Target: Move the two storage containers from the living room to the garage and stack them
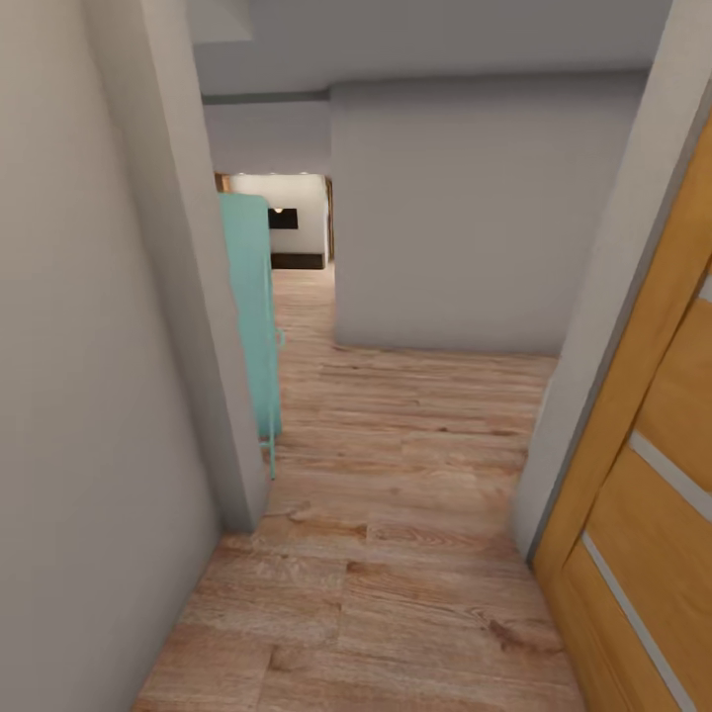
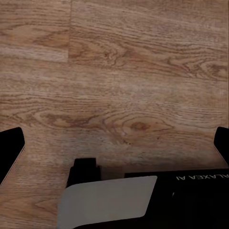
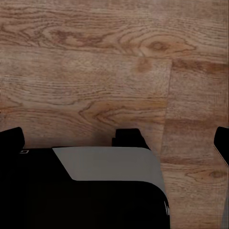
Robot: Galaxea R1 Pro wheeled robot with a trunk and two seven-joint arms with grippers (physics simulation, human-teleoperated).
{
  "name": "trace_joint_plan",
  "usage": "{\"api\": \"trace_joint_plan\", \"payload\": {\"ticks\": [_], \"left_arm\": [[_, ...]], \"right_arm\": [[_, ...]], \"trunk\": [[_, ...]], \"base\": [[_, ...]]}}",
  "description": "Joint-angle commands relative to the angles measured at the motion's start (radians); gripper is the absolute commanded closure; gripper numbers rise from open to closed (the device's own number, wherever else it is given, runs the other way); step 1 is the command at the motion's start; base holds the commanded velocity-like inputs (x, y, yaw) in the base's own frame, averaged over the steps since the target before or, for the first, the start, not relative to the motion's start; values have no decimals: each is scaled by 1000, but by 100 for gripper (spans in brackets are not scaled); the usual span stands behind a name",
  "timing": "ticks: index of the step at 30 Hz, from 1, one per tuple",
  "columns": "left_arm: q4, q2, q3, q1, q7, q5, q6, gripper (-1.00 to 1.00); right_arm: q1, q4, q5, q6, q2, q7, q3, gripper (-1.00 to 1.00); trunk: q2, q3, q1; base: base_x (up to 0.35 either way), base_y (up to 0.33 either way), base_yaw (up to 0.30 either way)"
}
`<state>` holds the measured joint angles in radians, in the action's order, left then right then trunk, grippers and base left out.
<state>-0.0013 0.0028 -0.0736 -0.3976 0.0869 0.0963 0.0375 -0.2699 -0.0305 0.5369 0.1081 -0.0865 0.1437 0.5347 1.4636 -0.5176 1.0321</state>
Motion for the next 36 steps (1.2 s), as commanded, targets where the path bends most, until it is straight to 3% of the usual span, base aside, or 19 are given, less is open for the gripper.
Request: {"api": "trace_joint_plan", "payload": {"ticks": [1,36], "left_arm": [[0,0,-8,0,4,10,4,-100],[1,0,-8,0,4,10,5,-100]], "right_arm": [[-1,-3,9,5,-1,1,8,-100],[-1,-3,9,5,0,1,8,-100]], "trunk": [[0,-1,1],[0,-1,1]], "base": [[322,0,0],[322,0,0]]}}
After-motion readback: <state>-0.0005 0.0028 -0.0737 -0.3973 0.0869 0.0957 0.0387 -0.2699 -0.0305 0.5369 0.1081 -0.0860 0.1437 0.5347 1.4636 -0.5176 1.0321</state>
